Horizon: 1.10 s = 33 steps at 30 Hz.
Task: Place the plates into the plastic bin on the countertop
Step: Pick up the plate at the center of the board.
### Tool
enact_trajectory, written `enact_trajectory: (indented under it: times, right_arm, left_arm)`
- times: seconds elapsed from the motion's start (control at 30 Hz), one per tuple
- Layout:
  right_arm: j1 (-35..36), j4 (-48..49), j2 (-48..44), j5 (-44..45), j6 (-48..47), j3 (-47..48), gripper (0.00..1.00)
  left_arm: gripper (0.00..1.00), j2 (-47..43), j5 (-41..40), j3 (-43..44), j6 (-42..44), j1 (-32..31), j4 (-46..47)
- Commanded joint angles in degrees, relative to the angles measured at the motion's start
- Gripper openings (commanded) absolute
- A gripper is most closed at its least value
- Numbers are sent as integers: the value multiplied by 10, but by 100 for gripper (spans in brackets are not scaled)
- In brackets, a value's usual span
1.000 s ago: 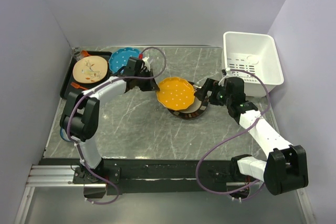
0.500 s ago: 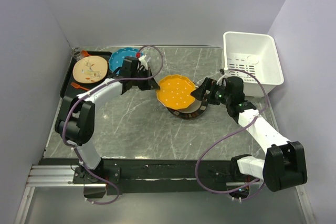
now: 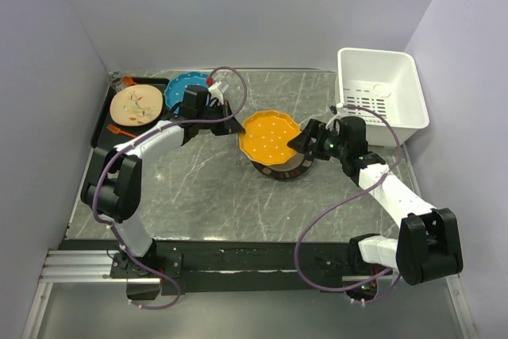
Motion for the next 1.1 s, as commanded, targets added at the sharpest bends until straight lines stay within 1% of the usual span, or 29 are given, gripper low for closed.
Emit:
enact_trajectory:
  times: [0.0, 0.13, 0.17, 0.43, 0.57, 0.63, 0.87, 1.07]
  right_arm:
    - [-2, 37, 1, -18, 7, -8, 88]
    - [-2, 47, 6, -28, 13, -10, 82]
    - [-2, 50, 6, -30, 16, -12, 79]
    - [-2, 63, 16, -43, 24, -11, 72]
    - [-2, 69, 24, -58, 28, -12, 63]
    - [-2, 72, 24, -60, 29, -14, 61]
    - [-2, 79, 27, -67, 34, -13, 58]
    - [-2, 81, 26, -71, 35, -11, 48]
  left_arm:
    - [1, -57, 64, 4, -34, 0, 99]
    - [1, -60, 76, -3, -34, 1, 106]
    - [1, -60, 78, -3, -34, 1, 108]
    - [1, -67, 95, -16, -36, 1, 126]
    - [1, -68, 103, -21, -42, 0, 140]
    - [1, -67, 106, -21, -42, 0, 141]
    - [1, -61, 107, -20, -37, -4, 139]
    - [1, -60, 92, -15, -25, -10, 121]
